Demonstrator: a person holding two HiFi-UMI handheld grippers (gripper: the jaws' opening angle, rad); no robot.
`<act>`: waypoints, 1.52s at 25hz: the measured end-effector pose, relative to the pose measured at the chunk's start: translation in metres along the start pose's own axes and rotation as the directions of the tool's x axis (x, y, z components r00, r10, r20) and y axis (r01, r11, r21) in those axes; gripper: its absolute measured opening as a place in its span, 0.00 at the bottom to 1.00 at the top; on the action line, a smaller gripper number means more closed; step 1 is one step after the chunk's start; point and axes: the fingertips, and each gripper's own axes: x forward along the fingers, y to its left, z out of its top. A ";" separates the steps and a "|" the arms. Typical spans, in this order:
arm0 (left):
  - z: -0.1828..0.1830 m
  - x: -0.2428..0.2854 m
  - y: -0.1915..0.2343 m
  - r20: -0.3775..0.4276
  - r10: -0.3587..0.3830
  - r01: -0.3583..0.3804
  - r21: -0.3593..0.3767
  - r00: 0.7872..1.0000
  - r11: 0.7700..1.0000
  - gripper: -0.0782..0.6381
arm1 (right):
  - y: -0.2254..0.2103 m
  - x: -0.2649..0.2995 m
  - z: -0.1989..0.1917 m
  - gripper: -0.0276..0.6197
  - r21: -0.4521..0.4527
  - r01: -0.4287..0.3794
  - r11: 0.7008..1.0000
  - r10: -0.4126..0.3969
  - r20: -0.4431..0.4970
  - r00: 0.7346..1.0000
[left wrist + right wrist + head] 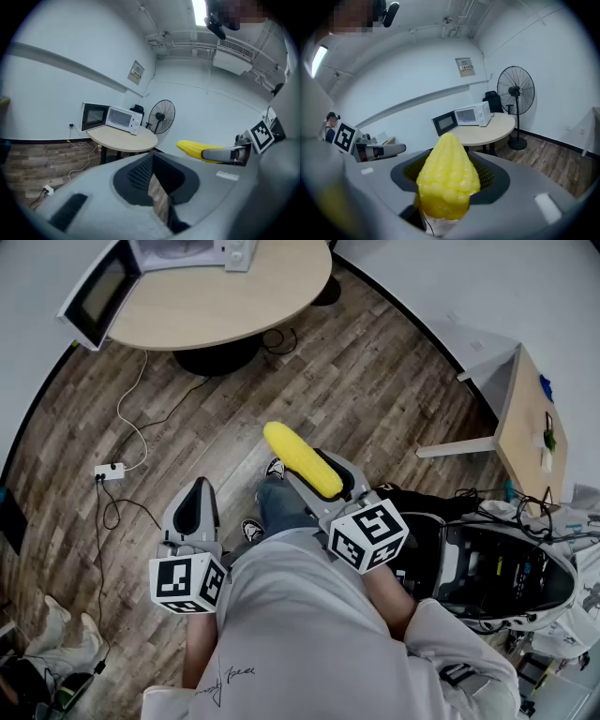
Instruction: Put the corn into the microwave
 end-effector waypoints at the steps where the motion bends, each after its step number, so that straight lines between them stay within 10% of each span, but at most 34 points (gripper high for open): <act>1: -0.004 -0.021 -0.006 0.006 -0.003 0.003 0.004 1.000 1.000 0.10 | 0.016 -0.014 -0.004 0.45 -0.006 -0.003 1.000 0.003 0.010 1.000; 20: -0.025 -0.091 -0.025 0.047 0.077 -0.079 0.041 0.996 0.996 0.10 | 0.056 -0.054 -0.013 0.45 0.022 -0.112 0.993 0.109 0.103 0.989; 38: 0.030 0.019 0.024 0.003 0.038 -0.039 0.060 0.999 0.997 0.10 | 0.013 0.060 0.051 0.45 0.029 -0.127 0.991 0.124 0.086 0.989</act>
